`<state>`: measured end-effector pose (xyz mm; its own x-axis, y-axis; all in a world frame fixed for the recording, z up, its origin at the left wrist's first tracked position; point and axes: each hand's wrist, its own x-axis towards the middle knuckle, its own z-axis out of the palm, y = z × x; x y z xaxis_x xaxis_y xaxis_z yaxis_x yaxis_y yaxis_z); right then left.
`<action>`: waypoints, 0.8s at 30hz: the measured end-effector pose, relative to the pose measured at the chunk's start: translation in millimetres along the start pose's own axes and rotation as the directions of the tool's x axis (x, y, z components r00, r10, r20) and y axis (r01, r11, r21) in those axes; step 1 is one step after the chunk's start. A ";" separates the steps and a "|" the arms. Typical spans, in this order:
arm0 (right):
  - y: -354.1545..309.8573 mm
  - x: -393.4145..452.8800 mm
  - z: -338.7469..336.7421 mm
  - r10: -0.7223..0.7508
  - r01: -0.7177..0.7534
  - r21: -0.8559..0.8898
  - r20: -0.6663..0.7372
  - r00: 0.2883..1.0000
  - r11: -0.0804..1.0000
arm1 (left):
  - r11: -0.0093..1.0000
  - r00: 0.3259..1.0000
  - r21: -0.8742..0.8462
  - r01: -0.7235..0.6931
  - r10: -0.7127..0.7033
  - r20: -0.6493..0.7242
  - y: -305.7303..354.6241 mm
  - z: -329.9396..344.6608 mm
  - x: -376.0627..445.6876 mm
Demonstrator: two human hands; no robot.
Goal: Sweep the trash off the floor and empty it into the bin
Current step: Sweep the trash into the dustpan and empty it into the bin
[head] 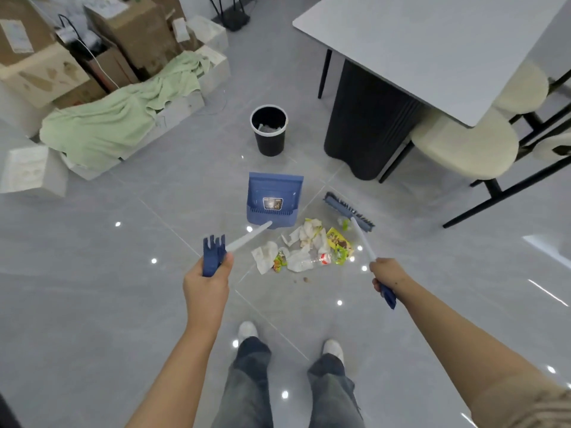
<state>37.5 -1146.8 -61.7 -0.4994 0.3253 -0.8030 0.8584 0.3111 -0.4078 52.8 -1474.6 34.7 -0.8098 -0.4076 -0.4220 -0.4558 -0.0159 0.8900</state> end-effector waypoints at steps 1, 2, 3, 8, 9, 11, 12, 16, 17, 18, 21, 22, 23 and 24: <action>-1.0 11.8 -9.3 -0.007 0.007 -0.014 -0.003 1.000 1.000 | 1.000 1.000 0.004 -0.004 0.004 -0.010 -1.4 7.2 -1.7; 0.9 30.8 -27.2 -0.025 0.025 -0.050 0.002 1.000 0.998 | 1.000 1.000 -0.001 -0.002 0.002 -0.028 -7.5 26.4 -9.7; 2.1 46.7 -39.8 -0.034 0.034 -0.081 0.004 0.999 0.996 | 1.000 0.999 -0.005 0.006 -0.006 -0.052 -12.7 39.8 -15.0; 12.7 136.4 -87.8 -0.042 0.047 -0.190 0.029 0.999 0.981 | 0.997 0.993 -0.058 0.058 -0.063 -0.099 -42.1 99.3 -30.4; 16.8 146.3 -91.4 -0.041 0.046 -0.213 0.031 0.999 0.976 | 0.994 0.991 -0.068 0.079 -0.086 -0.104 -43.0 101.1 -32.7; 26.2 170.3 -95.5 -0.031 0.044 -0.291 0.049 0.998 0.956 | 0.991 0.987 -0.085 0.106 -0.116 -0.115 -49.4 112.3 -36.0; 32.0 179.9 -96.7 -0.026 0.044 -0.354 0.055 0.998 0.934 | 0.991 0.984 -0.073 0.115 -0.124 -0.128 -52.7 117.9 -37.0; 70.1 179.4 -105.5 -0.022 0.061 -0.510 0.083 0.996 0.858 | 0.991 0.983 0.057 0.122 -0.112 -0.146 -61.0 136.2 -45.8; 82.2 172.6 -111.8 -0.004 0.046 -0.507 0.083 0.997 0.861 | 0.989 0.984 0.095 0.115 -0.101 -0.144 -61.2 141.3 -50.2; 93.3 165.0 -116.2 0.023 0.024 -0.504 0.087 0.996 0.864 | 0.986 0.986 0.124 0.111 -0.093 -0.140 -61.1 144.7 -54.7; 122.6 134.8 -129.1 0.097 -0.040 -0.487 0.093 0.991 0.872 | 0.976 0.989 0.193 0.104 -0.081 -0.124 -61.4 149.0 -69.8; 130.6 122.6 -132.7 0.114 -0.050 -0.485 0.104 0.988 0.873 | 0.970 0.990 0.222 0.101 -0.076 -0.120 -62.3 147.0 -75.0; 136.1 111.5 -134.6 0.126 -0.051 -0.487 0.122 0.984 0.872 | 0.963 0.991 0.251 0.098 -0.071 -0.114 -63.6 143.5 -78.7; 140.9 98.3 -137.5 0.134 -0.051 -0.483 0.140 0.981 0.874 | 0.956 0.993 0.280 0.091 -0.064 -0.103 -63.9 139.3 -83.9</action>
<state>93.3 -948.2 -138.3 -0.3581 0.2356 -0.9035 0.7193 0.6865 -0.1061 98.4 -1312.2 -10.8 -0.7363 -0.4977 -0.4583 -0.6127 0.2033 0.7637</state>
